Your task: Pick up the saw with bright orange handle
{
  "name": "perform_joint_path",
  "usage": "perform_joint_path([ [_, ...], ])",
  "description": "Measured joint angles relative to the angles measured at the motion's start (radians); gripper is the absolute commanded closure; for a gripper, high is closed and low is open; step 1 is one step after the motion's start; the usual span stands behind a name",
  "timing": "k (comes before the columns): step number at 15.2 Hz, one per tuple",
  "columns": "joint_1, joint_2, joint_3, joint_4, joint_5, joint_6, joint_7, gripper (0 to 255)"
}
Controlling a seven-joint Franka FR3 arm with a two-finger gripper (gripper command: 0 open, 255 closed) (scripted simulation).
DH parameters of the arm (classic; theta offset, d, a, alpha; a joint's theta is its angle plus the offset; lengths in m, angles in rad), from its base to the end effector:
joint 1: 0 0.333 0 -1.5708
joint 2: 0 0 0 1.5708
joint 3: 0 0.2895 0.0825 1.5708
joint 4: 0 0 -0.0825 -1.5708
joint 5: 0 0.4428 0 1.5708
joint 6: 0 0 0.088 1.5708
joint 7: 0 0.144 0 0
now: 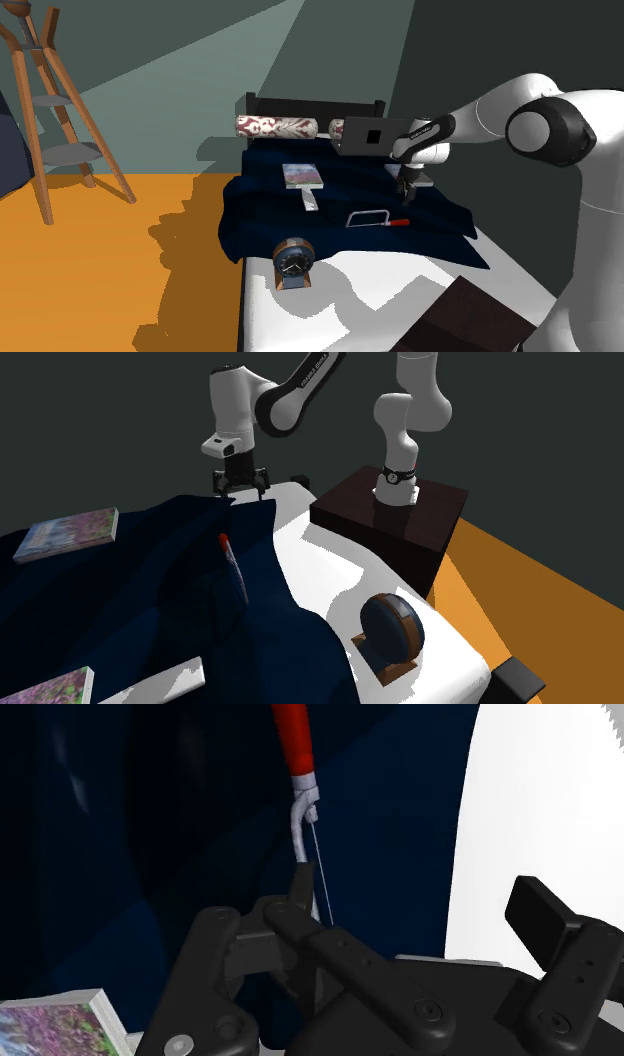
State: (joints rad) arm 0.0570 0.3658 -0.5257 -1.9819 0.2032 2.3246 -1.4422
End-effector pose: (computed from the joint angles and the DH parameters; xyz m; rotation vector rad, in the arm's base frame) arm 0.5787 -0.2874 0.2068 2.8085 1.3017 -0.0062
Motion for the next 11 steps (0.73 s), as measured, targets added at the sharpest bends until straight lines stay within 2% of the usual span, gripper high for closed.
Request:
perform_joint_path([
  [7,-0.122,0.301,0.109,0.298,0.076,-0.029,-0.203,0],
  [11,-0.141,0.358,0.129,0.339,0.086,-0.016,-0.232,0],
])
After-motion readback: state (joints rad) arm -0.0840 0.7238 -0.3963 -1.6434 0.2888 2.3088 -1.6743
